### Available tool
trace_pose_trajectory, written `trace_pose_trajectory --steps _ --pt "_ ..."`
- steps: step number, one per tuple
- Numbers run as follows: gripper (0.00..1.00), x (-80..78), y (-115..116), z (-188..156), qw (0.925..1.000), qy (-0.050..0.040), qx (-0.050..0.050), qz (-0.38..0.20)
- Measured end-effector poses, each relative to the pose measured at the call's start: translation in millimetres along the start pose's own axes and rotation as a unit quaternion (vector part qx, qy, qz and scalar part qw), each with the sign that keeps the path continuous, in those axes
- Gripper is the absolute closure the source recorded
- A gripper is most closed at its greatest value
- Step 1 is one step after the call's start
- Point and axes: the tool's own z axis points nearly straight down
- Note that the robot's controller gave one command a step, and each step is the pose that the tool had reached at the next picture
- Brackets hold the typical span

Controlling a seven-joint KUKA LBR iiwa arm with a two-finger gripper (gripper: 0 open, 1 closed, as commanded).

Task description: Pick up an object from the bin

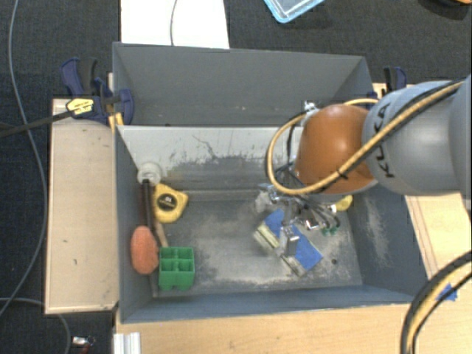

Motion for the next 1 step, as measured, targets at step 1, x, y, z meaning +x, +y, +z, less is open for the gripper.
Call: trace_pose_trajectory --steps 1 --pt "0.00 -10.9 -47.6 24.3 0.9999 0.0007 -0.002 0.012"
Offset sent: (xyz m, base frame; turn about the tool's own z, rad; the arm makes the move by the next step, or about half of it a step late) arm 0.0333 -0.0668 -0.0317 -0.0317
